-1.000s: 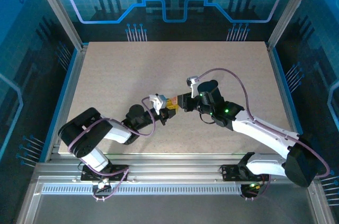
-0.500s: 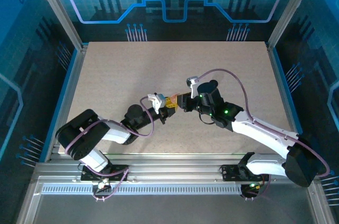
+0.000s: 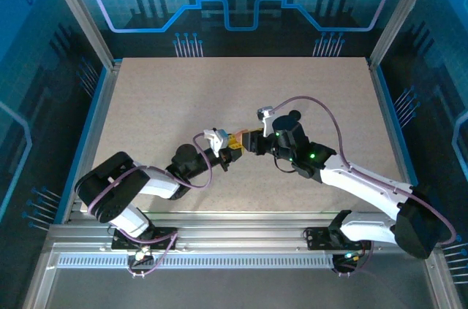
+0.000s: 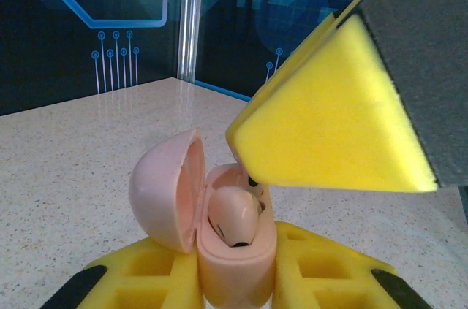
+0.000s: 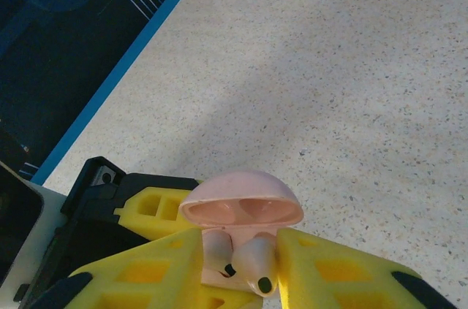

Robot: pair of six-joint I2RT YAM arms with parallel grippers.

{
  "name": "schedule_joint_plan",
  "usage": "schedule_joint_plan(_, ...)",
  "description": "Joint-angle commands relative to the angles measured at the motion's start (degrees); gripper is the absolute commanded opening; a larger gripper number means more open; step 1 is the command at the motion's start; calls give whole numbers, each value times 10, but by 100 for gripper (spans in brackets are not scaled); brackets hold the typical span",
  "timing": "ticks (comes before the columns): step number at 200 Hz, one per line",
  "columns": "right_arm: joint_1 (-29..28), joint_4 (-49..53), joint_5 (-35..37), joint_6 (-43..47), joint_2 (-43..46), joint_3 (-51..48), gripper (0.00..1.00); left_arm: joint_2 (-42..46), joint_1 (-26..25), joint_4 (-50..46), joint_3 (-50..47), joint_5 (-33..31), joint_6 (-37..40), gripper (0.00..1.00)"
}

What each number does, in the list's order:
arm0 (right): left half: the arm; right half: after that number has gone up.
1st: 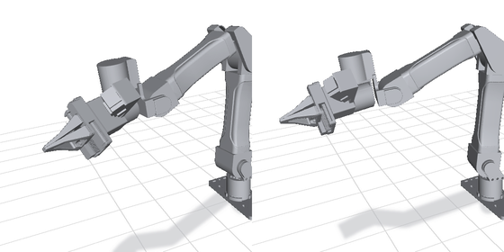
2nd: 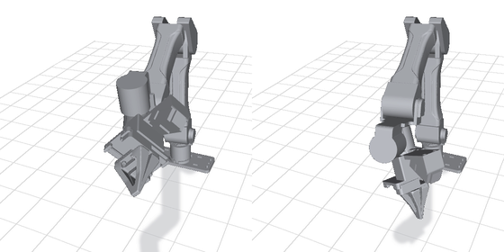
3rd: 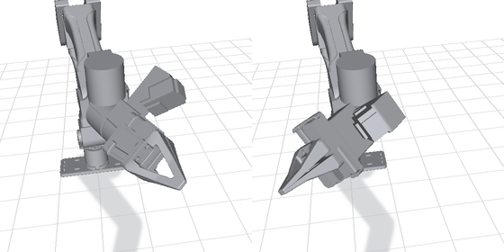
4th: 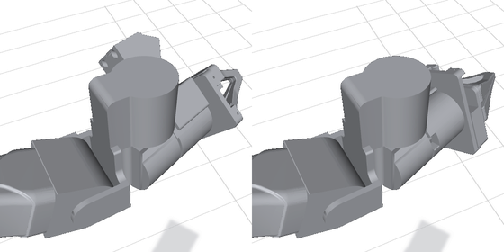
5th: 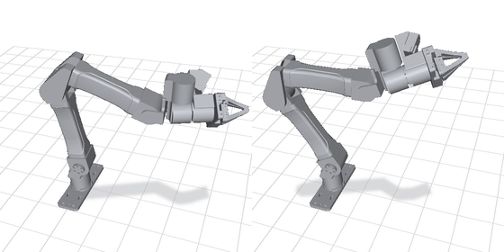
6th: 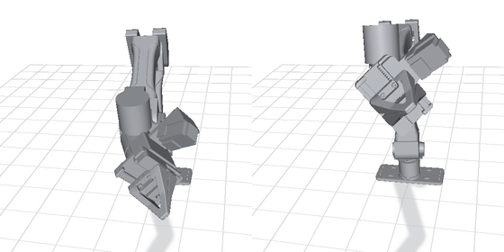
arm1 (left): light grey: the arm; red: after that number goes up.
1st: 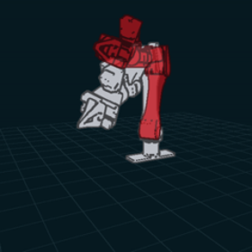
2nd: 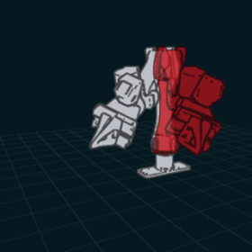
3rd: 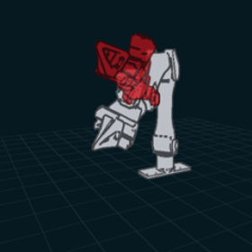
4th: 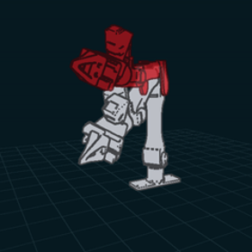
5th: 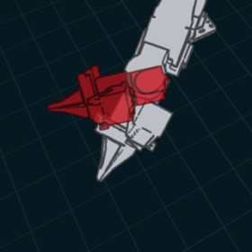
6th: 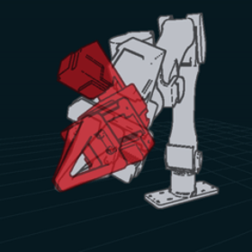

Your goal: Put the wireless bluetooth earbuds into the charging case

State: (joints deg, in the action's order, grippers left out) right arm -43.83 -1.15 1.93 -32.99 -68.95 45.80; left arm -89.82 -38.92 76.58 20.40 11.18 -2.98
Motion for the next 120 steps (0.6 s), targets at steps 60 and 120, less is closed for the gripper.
schedule_joint_plan(60,1,33,-3,10,9,12,48,31,-4,37,-9,5,1,22)
schedule_joint_plan(120,26,39,-43,52,59,-2,52,38,-4,37,-18,32,0,22)
